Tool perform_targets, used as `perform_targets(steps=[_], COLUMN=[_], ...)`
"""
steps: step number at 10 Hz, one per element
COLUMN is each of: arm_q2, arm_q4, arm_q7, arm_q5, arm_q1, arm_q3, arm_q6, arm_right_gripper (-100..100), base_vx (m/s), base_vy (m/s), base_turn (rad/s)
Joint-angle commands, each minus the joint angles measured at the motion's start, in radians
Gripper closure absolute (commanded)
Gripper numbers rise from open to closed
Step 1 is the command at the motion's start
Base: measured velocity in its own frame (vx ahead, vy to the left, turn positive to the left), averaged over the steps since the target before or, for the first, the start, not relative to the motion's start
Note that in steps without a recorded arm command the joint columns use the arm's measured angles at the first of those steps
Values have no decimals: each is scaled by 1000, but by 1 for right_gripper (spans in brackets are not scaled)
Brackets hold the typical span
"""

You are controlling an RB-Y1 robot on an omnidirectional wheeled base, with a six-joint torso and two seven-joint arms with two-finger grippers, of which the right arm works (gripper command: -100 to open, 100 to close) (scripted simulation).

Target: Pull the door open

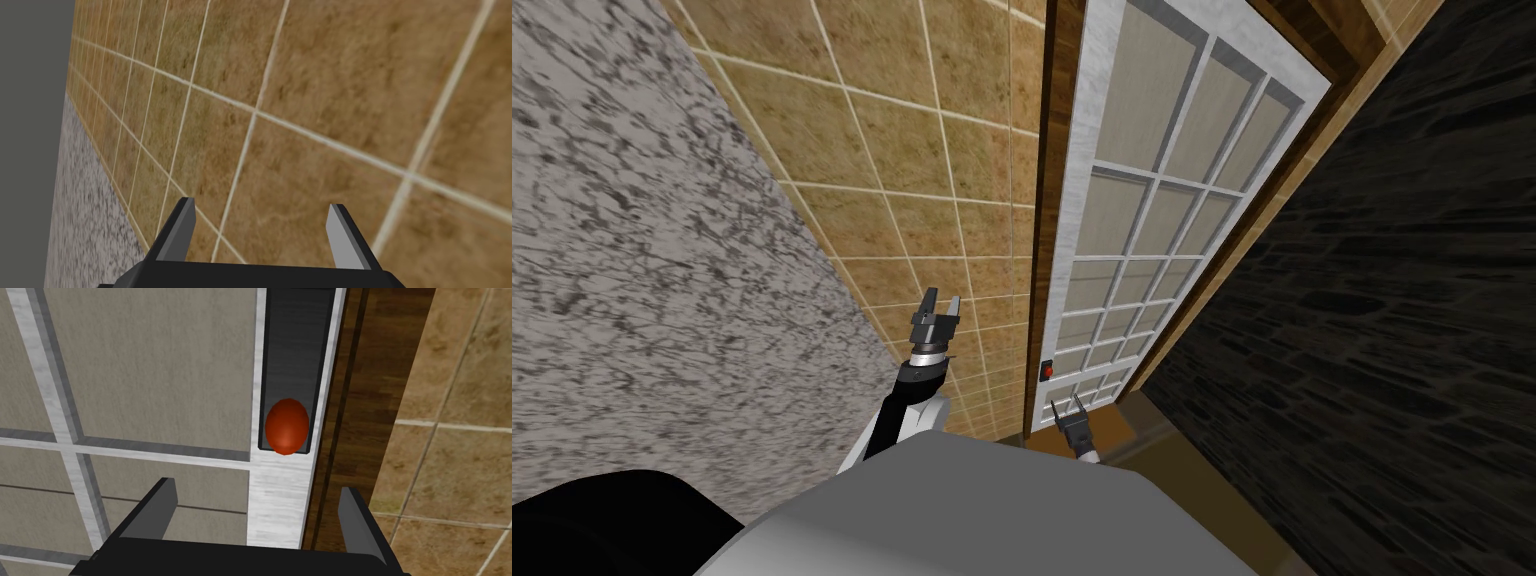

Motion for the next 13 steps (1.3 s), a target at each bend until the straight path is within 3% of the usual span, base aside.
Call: perform_targets(steps=[1,2,7,8,9,10,13], arm_q2=[6,6,25,25,31,31,49], arm_q4=[48,48,178,178,199,199,256], arm_q7=[1,1,-13,-13,-16,-16,-25], arm_q5=[2,2,4,4,4,4,4], arm_q1=[-50,-60,-224,-232,-259,-259,-332], arm_q3=[-6,-6,-24,-24,-26,-26,-34], arm_q6=[12,12,51,51,58,58,77], arm_right_gripper=[-100,-100,-100,-100,-100,-100,-100], base_vx=[6,4,2,0,4,5,35], base_vy=[11,9,7,0,5,6,28], base_turn=[-66,-19,-31,0,-10,-3,1])
